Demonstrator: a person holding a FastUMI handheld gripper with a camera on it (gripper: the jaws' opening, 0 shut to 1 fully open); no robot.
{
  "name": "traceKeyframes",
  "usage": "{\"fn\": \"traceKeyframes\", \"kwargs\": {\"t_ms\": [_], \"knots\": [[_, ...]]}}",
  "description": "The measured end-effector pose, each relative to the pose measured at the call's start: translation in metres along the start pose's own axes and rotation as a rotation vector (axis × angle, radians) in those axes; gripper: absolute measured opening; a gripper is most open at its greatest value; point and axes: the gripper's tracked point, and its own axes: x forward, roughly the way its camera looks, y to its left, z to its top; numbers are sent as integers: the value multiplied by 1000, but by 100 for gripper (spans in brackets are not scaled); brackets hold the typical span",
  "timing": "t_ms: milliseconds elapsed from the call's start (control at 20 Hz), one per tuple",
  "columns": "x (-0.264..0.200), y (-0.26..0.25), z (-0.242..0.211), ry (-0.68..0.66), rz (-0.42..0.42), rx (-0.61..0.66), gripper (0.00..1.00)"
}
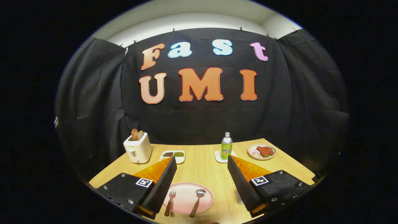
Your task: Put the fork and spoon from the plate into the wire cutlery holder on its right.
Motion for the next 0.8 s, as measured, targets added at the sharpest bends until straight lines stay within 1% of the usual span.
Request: {"fn": "traceKeyframes", "kwargs": {"t_ms": [300, 550, 800], "knots": [[-1, -2, 3, -7, -4, -22, 99], [-2, 4, 0, 1, 17, -26, 99], [0, 6, -3, 4, 14, -52, 99]]}}
